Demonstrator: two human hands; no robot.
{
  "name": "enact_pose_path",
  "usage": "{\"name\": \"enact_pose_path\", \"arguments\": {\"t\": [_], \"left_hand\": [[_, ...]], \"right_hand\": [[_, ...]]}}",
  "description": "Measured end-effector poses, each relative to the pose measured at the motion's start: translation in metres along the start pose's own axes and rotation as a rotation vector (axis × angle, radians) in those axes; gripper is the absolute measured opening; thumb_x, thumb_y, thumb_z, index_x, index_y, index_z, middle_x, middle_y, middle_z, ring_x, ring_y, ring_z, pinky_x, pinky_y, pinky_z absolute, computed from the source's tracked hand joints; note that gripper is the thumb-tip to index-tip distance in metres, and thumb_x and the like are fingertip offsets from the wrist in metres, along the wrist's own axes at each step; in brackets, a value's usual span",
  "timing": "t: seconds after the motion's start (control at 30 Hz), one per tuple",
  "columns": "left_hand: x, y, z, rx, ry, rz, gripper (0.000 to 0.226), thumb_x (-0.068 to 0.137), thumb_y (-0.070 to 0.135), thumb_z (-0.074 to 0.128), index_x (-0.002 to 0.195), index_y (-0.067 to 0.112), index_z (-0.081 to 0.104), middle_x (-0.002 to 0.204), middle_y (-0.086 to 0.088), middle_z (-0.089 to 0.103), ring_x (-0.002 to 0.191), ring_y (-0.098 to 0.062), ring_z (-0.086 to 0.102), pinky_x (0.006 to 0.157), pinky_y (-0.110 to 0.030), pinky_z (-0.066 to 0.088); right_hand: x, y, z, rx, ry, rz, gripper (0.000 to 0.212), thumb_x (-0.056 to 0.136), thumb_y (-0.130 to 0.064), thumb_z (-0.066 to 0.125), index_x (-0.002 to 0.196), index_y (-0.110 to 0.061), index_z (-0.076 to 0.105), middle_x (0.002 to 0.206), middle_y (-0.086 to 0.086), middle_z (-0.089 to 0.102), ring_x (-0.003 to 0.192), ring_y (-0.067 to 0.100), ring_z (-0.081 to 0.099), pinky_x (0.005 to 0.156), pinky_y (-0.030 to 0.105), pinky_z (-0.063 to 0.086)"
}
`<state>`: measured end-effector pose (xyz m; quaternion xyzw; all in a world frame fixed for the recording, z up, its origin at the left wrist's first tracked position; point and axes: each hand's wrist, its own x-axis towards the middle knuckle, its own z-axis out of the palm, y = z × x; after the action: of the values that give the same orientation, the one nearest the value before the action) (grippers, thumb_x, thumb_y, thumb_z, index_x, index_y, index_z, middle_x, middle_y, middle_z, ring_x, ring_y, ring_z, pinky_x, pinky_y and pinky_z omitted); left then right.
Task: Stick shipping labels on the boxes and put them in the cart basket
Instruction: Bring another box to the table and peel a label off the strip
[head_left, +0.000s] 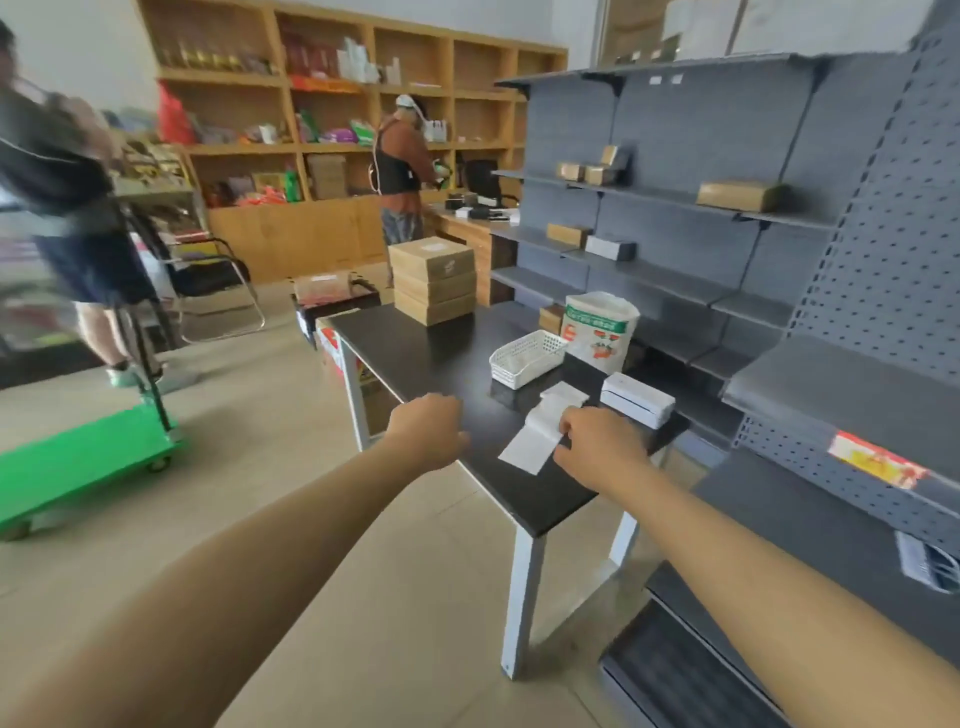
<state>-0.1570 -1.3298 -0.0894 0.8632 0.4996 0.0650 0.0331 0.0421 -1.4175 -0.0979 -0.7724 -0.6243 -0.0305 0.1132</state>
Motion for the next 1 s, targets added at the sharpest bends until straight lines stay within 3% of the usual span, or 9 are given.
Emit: {"name": "enact_pose_path", "arguments": {"t": [0.33,0.5,0.63,0.8,1.0], "left_hand": [[0.058,-0.160,0.022,0.002,-0.062,-0.273,0.037,0.089,0.035,0.054,0.121,0.015,0.055,0.119,-0.008,0.060,0.110,-0.028,0.056,0.084,-0.032,0.044],[0.096,-0.214,0.020,0.000,-0.017,-0.362,0.038,0.090,0.038,0.051,0.122,0.018,0.054,0.120,-0.004,0.058,0.110,-0.025,0.056,0.079,-0.029,0.040],[0.120,-0.266,0.022,-0.001,-0.014,-0.428,0.037,0.091,0.039,0.050,0.121,0.019,0.054,0.118,-0.003,0.058,0.105,-0.026,0.057,0.080,-0.030,0.043],[0.172,-0.353,0.027,0.041,-0.044,-0.434,0.038,0.091,0.040,0.048,0.123,0.019,0.052,0.119,-0.003,0.057,0.104,-0.026,0.058,0.081,-0.032,0.046],[0.254,-0.445,0.016,0.083,-0.029,-0.325,0.039,0.091,0.041,0.048,0.124,0.020,0.053,0.118,0.000,0.059,0.106,-0.023,0.058,0.080,-0.032,0.046]], "right_hand": [[0.160,-0.114,0.076,0.114,-0.100,-0.305,0.023,0.086,-0.031,0.056,0.107,-0.021,0.061,0.108,0.002,0.064,0.098,0.024,0.058,0.079,0.031,0.044],[0.235,-0.162,0.097,0.131,-0.126,-0.407,0.020,0.089,-0.030,0.055,0.105,-0.021,0.059,0.102,0.000,0.062,0.086,0.019,0.053,0.072,0.028,0.037],[0.281,-0.209,0.123,0.136,-0.191,-0.475,0.020,0.091,-0.029,0.052,0.107,-0.019,0.059,0.102,0.000,0.063,0.088,0.017,0.053,0.078,0.030,0.042],[0.349,-0.273,0.155,0.129,-0.191,-0.509,0.029,0.091,-0.028,0.049,0.115,-0.016,0.059,0.112,0.004,0.063,0.100,0.021,0.057,0.085,0.035,0.048],[0.434,-0.330,0.180,0.101,-0.202,-0.449,0.029,0.092,-0.028,0.049,0.116,-0.016,0.059,0.115,0.004,0.062,0.104,0.023,0.055,0.086,0.035,0.047]]}}
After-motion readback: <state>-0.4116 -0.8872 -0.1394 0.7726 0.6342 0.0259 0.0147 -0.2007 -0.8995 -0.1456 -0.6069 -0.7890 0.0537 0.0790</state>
